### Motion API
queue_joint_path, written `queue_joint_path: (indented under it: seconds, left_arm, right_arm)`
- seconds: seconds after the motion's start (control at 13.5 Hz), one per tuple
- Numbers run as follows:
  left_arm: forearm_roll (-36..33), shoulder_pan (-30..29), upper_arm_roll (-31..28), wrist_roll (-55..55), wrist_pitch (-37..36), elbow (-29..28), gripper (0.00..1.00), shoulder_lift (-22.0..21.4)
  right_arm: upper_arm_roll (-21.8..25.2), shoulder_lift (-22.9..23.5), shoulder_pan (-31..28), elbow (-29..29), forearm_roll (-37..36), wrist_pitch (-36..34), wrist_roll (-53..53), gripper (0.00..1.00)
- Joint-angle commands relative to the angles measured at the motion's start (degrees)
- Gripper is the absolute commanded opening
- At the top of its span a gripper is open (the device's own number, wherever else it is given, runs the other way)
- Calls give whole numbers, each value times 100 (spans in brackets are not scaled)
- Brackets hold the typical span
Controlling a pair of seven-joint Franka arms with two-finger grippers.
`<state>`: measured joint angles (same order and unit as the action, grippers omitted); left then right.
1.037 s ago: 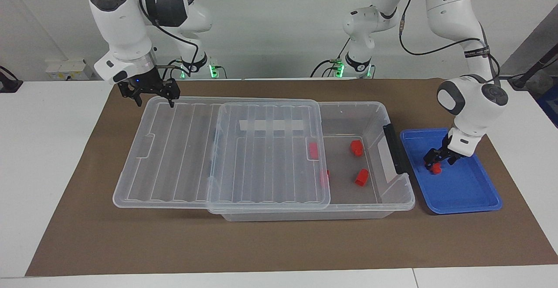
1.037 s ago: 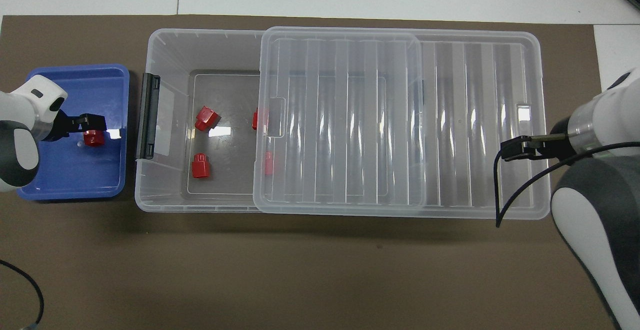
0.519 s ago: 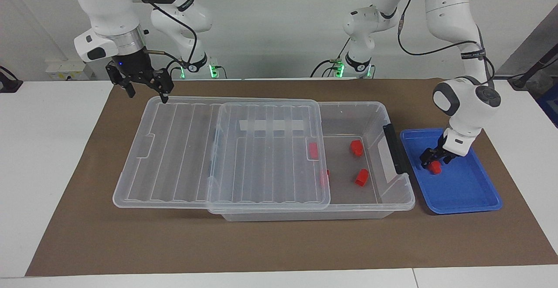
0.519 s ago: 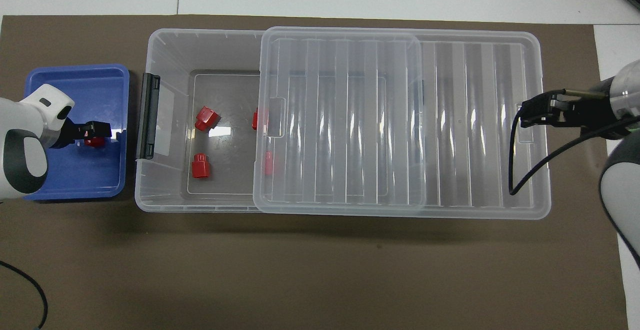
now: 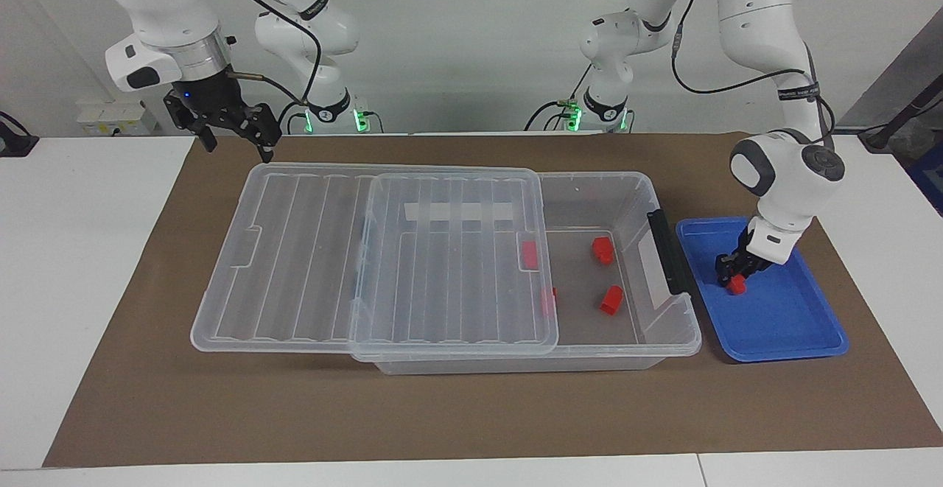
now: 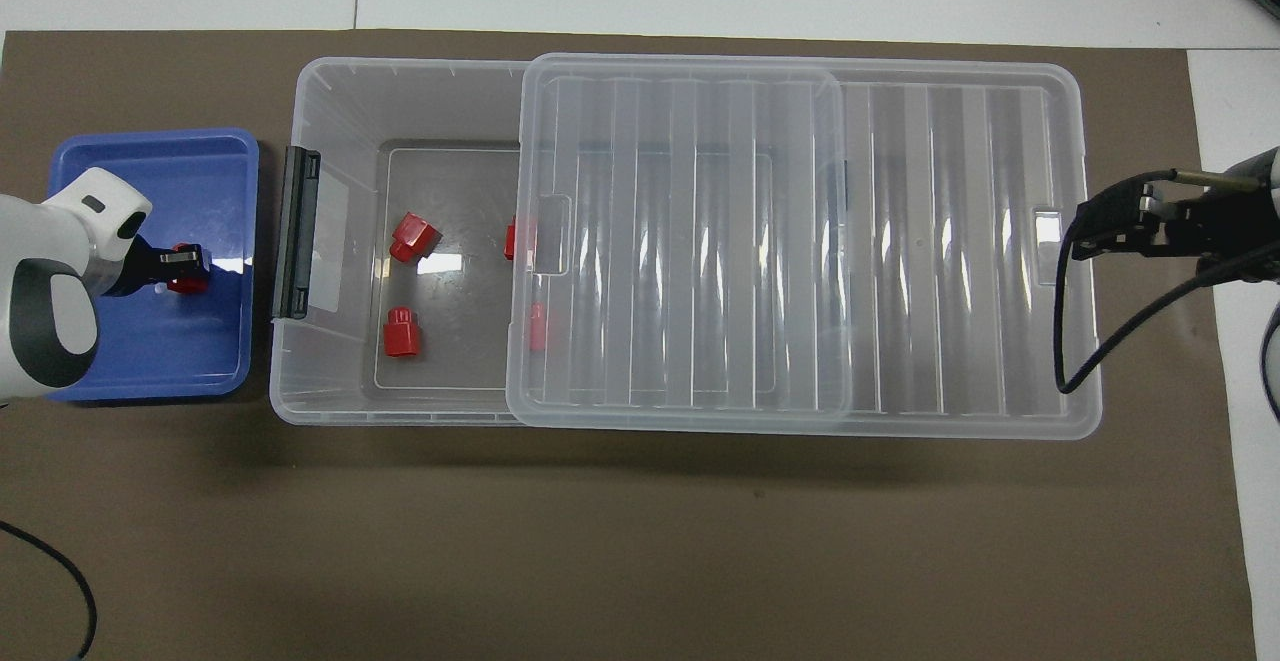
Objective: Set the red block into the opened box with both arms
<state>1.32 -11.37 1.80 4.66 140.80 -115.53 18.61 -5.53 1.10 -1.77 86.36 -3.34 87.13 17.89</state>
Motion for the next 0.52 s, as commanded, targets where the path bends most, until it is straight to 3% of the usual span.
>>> queue_joint_path:
  seconds: [0.0, 0.22, 0.44]
  left_arm:
    - [-35, 47, -39, 61, 53, -172, 7, -147]
    - [-35, 65, -39, 52, -883, 388, 5, -173]
    - [-18, 74, -21, -44, -2272, 1022, 5, -629]
  right_arm:
    - [-19, 83, -52, -75, 97, -100, 65, 100]
    - [-19, 66, -60, -40, 97, -100, 48, 100]
    - [-19, 31, -69, 30, 97, -100, 30, 100]
